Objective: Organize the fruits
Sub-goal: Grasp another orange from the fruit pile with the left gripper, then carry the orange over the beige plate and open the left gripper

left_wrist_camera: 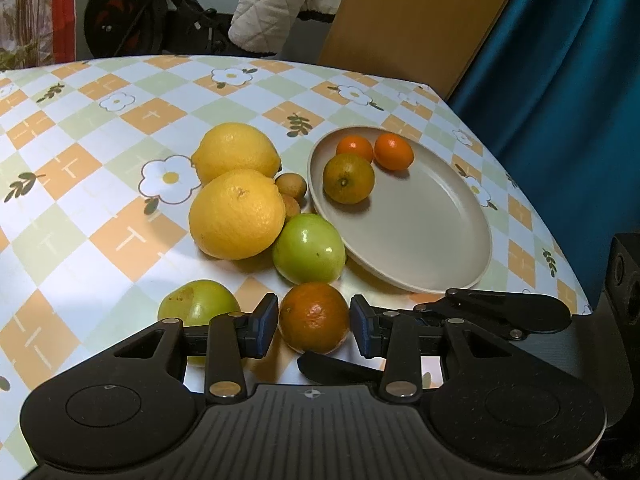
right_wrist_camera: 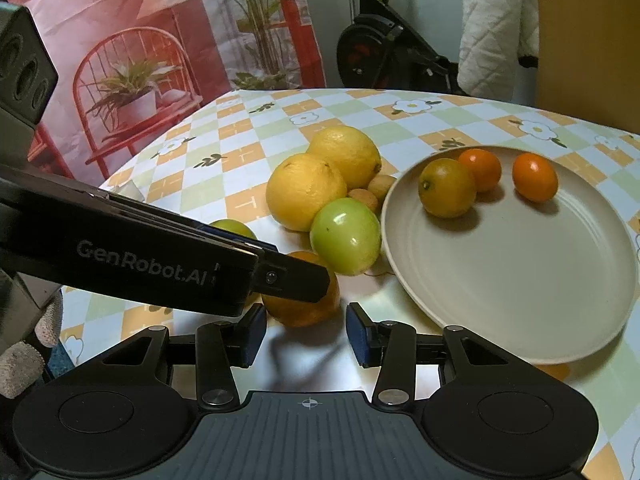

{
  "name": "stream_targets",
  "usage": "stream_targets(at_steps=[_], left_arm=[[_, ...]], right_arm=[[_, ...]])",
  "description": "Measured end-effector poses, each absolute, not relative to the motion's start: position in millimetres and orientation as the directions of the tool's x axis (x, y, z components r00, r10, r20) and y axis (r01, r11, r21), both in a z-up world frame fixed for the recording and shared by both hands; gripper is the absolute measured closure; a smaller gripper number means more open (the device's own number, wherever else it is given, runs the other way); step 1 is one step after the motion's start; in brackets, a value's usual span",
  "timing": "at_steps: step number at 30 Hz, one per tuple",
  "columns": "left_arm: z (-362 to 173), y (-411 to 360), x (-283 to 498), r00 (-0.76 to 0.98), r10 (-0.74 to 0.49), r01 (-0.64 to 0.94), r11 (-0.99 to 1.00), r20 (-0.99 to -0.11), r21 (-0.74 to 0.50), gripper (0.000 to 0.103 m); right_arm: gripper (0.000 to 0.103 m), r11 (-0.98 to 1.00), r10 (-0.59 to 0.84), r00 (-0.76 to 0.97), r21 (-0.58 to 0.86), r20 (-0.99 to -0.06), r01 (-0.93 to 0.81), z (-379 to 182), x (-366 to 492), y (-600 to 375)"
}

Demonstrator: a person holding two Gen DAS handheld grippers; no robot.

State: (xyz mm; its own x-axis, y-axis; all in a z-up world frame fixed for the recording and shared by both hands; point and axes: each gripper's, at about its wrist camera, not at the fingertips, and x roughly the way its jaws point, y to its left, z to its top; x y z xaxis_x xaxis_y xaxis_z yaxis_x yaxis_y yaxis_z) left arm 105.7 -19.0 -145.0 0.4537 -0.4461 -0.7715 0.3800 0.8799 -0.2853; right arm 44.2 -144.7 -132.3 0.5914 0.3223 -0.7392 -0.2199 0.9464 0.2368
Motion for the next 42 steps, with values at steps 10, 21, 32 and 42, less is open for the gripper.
stream_targets(at_steps=[10, 21, 32, 42], left_arm=[[-149, -24, 107, 0.442, -0.446, 0.38, 0.879, -0.778, -0.288, 0.06], [-152, -28, 97, 0.434, -0.465, 0.399, 0.867, -0.772, -0.298, 0.06], [-152, -24, 88, 0.461, -0.465, 0.376, 0.874, -0.756, -0.308, 0.06], [-132, -34, 87, 0.49, -0.505, 0.417, 0.851, -0.71, -0.318, 0.06]], right_arm=[[0.061, 0.945, 0.328, 0.595, 0.251, -0.733, -0.211, -133, 46, -143], [0.06, 0.945, 0.326, 0.591, 0.26, -0.738, -0.197, -136, 44, -145], [0.061, 0.943, 0.332, 0.592, 0.265, -0.734, -0.199, -135, 40, -145], [0.061, 0.953, 0.299, 0.647, 0.247, -0.701, -0.173, -114, 35, -156]])
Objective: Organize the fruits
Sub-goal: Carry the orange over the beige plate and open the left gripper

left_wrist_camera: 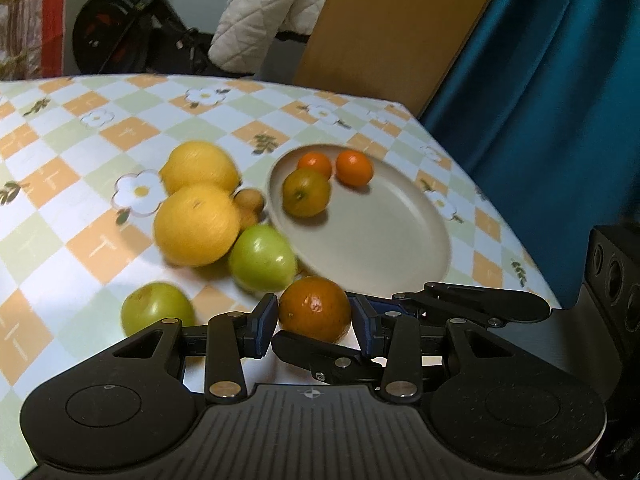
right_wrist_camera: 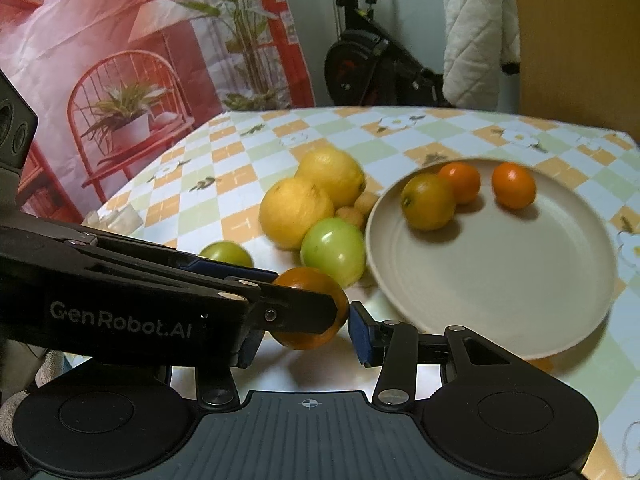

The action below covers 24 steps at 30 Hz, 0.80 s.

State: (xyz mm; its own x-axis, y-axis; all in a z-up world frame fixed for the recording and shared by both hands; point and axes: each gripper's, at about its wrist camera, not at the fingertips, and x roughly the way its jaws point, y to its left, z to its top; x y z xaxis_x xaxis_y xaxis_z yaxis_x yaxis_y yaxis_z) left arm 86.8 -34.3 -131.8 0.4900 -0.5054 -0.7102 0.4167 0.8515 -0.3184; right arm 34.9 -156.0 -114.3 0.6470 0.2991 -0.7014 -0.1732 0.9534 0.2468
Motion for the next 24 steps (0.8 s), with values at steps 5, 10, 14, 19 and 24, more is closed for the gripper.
stream_targets(at_steps=[5, 10, 14, 19, 24], left_arm=[[-123, -49, 93, 0.492, -0.521, 0.453, 0.837, -0.698, -0.306, 0.06], [-119, -64, 106, 0.49, -0.525, 0.475, 0.83, -0.696, -0.291, 0.06], [-122, -70, 122, 0.479, -0.529, 0.471, 0.828, -0.701, -0.303, 0.06], [-126, -80, 140, 0.477, -0.517, 0.465, 0.835, -0.711, -0.295, 0.06], [-132, -86, 153, 0.471, -0.503, 0.462, 0.841, -0.725, -0.284, 0.06]], right_arm=[[0.061, 0.961, 0.274, 0.672, 0.23, -0.688, -0.155, -105, 37, -168], [0.061, 0.966, 0.254, 0.688, 0.22, -0.679, -0.138, -102, 46, -181], [0.061, 0.968, 0.244, 0.696, 0.213, -0.676, -0.132, -107, 58, -190], [0.061, 0.971, 0.229, 0.694, 0.21, -0.682, -0.114, -115, 76, -197], [0.061, 0.972, 0.223, 0.686, 0.207, -0.693, -0.108, -123, 89, -202]])
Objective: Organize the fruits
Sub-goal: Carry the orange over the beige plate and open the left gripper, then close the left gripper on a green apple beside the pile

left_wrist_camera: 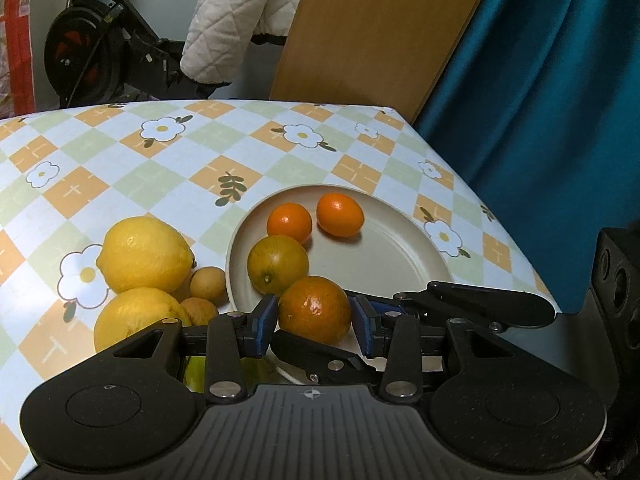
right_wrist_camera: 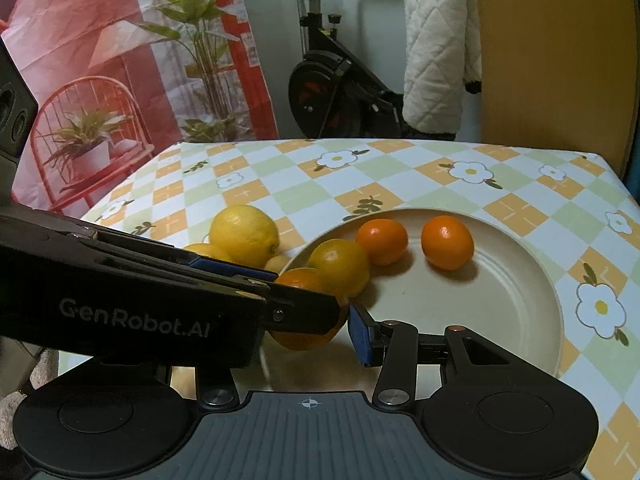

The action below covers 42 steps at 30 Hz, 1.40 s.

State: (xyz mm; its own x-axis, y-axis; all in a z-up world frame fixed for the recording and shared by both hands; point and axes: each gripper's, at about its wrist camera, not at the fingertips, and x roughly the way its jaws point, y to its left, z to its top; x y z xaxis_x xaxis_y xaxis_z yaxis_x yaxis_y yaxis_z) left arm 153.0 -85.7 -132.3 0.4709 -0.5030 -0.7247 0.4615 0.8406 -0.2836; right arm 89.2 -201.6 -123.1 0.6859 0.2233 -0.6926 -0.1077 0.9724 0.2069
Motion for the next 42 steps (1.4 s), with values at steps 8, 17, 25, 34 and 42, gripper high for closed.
stream_targets(at_steps=[8, 17, 25, 34, 42], left_arm=[[-139, -88, 161, 0.462, -0.489, 0.457, 0.846, -0.74, -0.274, 0.06], [-139, -89, 160, 0.47, -0.474, 0.453, 0.854, -0.745, -0.257, 0.061], [-132, -79, 156, 0.496, -0.456, 0.425, 0.869, -0.739, -0.252, 0.061], [-120, -63, 143, 0.525, -0.437, 0.402, 0.884, -0.731, -0.24, 0.06], [-109, -38, 126, 0.55, -0.426, 0.391, 0.891, -0.718, -0.229, 0.058]], right_arm=[[0.061, 0.971, 0.226, 0.671, 0.223, -0.706, -0.093, -134, 101, -205], [0.061, 0.972, 0.219, 0.661, 0.222, -0.717, -0.082, -136, 102, -203], [0.06, 0.973, 0.209, 0.672, 0.223, -0.71, -0.067, -131, 95, -201], [0.06, 0.975, 0.2, 0.687, 0.208, -0.699, -0.073, -118, 77, -192], [0.06, 0.977, 0.199, 0.708, 0.197, -0.678, -0.086, -104, 57, -181]])
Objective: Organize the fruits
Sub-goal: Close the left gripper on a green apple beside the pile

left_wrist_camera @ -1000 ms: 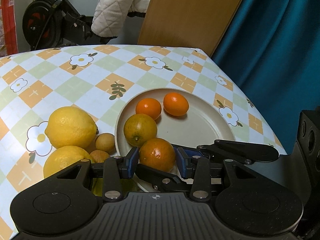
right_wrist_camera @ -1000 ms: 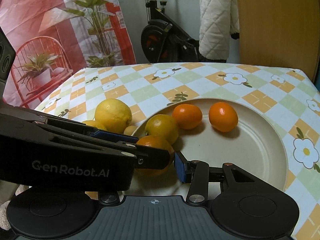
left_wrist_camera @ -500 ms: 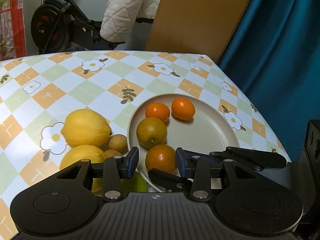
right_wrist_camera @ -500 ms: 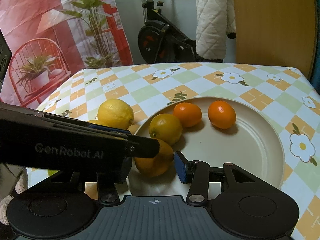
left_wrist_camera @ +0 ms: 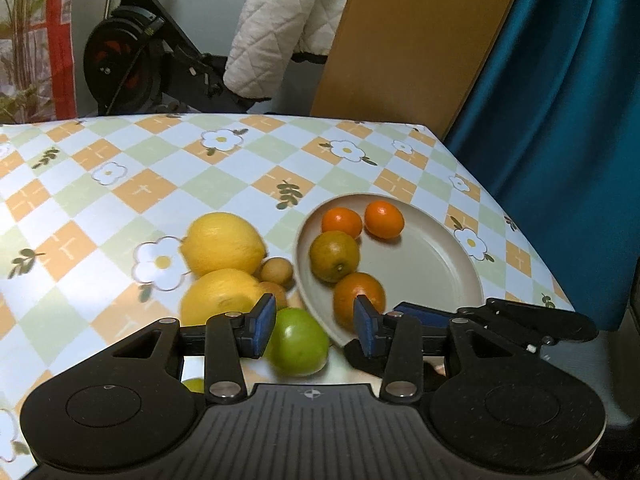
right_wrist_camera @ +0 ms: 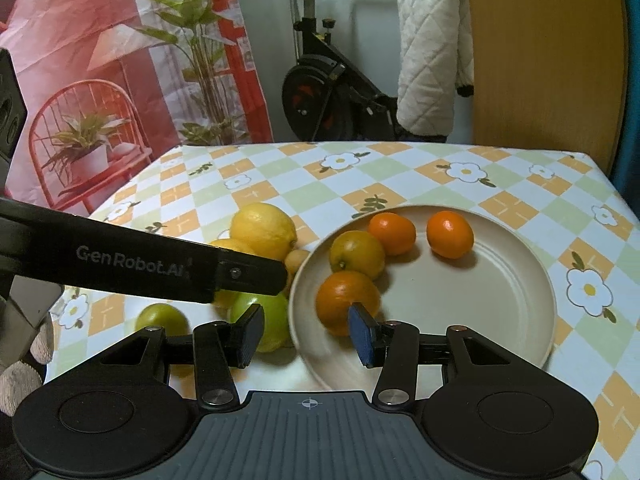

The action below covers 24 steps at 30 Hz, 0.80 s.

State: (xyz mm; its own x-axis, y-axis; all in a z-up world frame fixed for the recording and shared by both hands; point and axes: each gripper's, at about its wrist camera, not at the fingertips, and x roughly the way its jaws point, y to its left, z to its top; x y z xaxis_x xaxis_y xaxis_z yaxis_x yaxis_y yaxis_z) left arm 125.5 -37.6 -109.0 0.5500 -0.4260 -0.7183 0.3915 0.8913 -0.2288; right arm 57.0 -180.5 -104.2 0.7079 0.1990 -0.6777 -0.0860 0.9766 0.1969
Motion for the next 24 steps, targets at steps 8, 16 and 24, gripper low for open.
stream_targets(at_steps=[8, 16, 24], left_arm=[[-102, 11, 111, 0.575, -0.405, 0.349, 0.907, -0.71, -0.235, 0.058], [-104, 48, 104, 0.593, -0.368, 0.303, 0.926, -0.716, -0.226, 0.058], [-118, 56, 101, 0.584, -0.393, 0.29, 0.918, -0.71, -0.27, 0.058]], right_arm=[[0.06, 0.973, 0.225, 0.712, 0.193, -0.665, -0.127, -95, 48, -164], [0.06, 0.963, 0.269, 0.696, 0.194, -0.666, -0.187, -93, 47, -143], [0.06, 0.954, 0.298, 0.656, 0.184, -0.693, -0.238, -100, 52, -124]])
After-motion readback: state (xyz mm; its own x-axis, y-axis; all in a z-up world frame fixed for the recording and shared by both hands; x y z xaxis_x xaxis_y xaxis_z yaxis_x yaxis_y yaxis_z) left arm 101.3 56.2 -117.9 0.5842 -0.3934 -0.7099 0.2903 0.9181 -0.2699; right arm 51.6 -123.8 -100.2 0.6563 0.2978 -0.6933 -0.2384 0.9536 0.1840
